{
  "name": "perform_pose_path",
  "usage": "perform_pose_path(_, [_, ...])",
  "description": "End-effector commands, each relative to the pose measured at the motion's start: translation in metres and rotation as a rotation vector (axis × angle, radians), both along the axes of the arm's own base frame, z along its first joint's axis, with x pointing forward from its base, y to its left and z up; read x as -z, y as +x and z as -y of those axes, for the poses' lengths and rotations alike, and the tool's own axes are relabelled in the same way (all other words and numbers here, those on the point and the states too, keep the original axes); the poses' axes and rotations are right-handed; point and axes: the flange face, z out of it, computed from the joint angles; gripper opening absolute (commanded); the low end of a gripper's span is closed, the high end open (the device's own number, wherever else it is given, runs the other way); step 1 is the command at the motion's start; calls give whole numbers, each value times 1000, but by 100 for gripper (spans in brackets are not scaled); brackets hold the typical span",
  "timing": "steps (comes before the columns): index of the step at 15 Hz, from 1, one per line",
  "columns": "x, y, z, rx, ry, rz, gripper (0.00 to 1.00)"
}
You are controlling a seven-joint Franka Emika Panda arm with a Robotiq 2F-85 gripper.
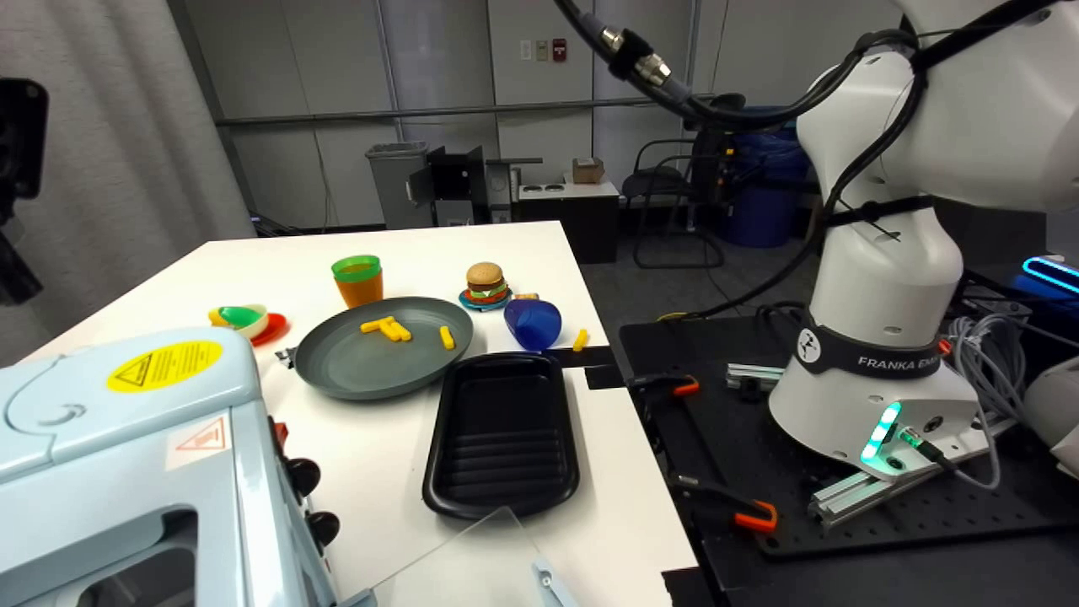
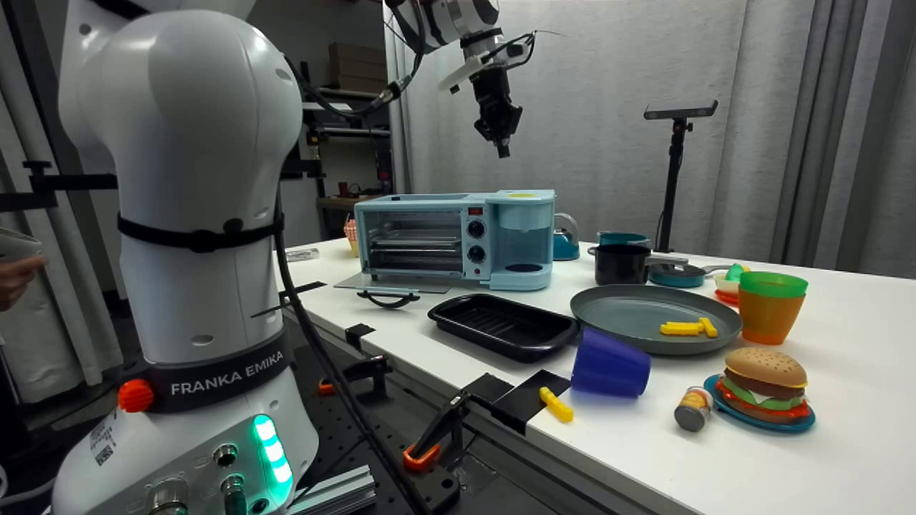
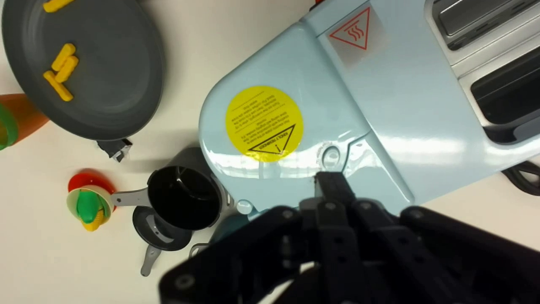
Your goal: Push the button on the top of the breakfast maker
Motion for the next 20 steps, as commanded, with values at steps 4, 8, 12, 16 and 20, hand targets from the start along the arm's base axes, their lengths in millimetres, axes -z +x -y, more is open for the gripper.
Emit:
perform_pose_path(4, [-3, 18, -6, -12, 31, 8, 0])
perform_pose_path(8, [4, 24, -7, -16, 34, 4, 0])
perform_pose_path(12, [16, 27, -3, -11, 35, -9, 0])
perform_pose_path(16, [25, 29, 1, -9, 32, -24, 0])
perform_pose_path(20, [36, 34, 5, -11, 26, -38, 0])
